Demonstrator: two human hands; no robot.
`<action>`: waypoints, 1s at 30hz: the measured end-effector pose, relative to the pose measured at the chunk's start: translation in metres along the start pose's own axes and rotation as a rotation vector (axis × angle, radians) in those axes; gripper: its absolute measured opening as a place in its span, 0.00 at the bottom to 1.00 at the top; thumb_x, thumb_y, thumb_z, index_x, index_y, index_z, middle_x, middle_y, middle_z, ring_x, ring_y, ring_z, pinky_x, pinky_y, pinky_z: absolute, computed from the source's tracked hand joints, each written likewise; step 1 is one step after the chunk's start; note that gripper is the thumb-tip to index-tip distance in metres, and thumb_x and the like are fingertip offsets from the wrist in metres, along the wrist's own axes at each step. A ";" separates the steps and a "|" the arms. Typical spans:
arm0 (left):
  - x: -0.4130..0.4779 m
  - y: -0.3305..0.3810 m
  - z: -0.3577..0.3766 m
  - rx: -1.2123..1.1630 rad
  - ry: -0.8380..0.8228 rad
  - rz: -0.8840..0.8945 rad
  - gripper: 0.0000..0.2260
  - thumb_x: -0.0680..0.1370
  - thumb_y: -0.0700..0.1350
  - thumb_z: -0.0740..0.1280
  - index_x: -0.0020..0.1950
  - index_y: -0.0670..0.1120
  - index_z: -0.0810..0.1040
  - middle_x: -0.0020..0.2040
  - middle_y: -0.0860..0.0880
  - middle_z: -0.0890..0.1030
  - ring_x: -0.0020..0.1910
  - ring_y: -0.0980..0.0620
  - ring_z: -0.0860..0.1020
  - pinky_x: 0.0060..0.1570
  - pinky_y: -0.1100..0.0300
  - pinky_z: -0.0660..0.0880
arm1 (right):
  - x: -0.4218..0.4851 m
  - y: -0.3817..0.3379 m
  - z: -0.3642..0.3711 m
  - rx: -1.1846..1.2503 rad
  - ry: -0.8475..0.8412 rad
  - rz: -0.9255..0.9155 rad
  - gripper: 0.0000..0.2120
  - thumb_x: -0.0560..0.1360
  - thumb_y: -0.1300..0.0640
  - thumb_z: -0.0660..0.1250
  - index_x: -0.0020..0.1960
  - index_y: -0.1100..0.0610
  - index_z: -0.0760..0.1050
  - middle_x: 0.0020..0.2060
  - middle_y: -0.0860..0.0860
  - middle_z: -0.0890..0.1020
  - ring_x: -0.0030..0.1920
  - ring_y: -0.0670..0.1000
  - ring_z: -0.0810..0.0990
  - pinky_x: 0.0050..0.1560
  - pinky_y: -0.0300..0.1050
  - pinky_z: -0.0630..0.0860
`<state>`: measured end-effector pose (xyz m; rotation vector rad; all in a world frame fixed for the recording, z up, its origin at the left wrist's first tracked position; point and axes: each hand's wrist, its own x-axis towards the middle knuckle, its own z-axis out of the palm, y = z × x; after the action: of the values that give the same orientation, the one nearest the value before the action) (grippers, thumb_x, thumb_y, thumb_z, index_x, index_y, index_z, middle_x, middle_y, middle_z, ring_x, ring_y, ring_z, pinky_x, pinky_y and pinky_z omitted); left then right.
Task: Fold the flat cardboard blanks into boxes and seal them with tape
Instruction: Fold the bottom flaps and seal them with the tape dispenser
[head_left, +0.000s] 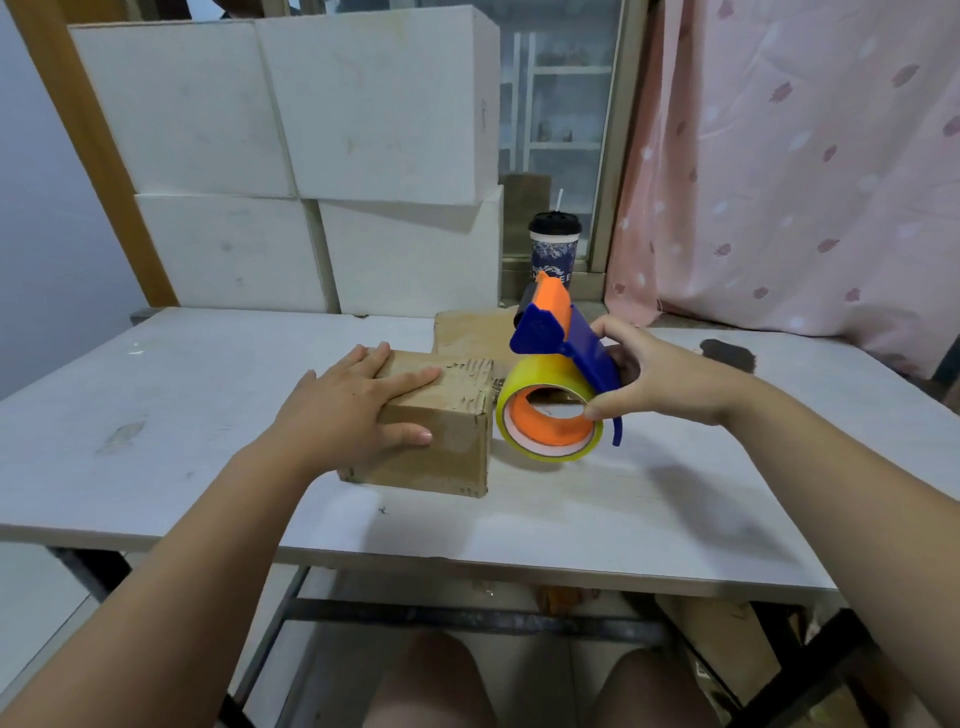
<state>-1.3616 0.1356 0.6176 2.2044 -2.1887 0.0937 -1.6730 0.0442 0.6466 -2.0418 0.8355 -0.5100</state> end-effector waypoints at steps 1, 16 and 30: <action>0.001 0.001 -0.001 0.027 0.012 -0.012 0.38 0.60 0.79 0.42 0.70 0.74 0.48 0.78 0.51 0.51 0.76 0.50 0.49 0.69 0.38 0.53 | 0.002 0.001 0.003 -0.002 0.012 0.000 0.25 0.67 0.61 0.78 0.56 0.50 0.68 0.47 0.50 0.83 0.47 0.51 0.82 0.49 0.47 0.81; 0.013 0.056 0.010 0.044 0.281 0.038 0.36 0.66 0.73 0.39 0.73 0.66 0.54 0.74 0.48 0.64 0.66 0.46 0.69 0.57 0.51 0.70 | 0.010 -0.004 0.001 -0.293 0.006 0.023 0.27 0.58 0.42 0.75 0.51 0.33 0.65 0.44 0.43 0.78 0.41 0.43 0.79 0.39 0.38 0.76; 0.013 0.050 0.011 -0.006 0.251 0.049 0.37 0.64 0.75 0.39 0.72 0.69 0.54 0.75 0.51 0.61 0.68 0.46 0.67 0.63 0.52 0.65 | -0.008 0.006 -0.019 -0.388 -0.091 0.147 0.20 0.67 0.52 0.77 0.48 0.41 0.67 0.34 0.32 0.75 0.34 0.35 0.75 0.34 0.31 0.70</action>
<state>-1.4113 0.1216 0.6066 2.0099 -2.1019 0.3444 -1.6926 0.0365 0.6517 -2.3084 1.0852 -0.1798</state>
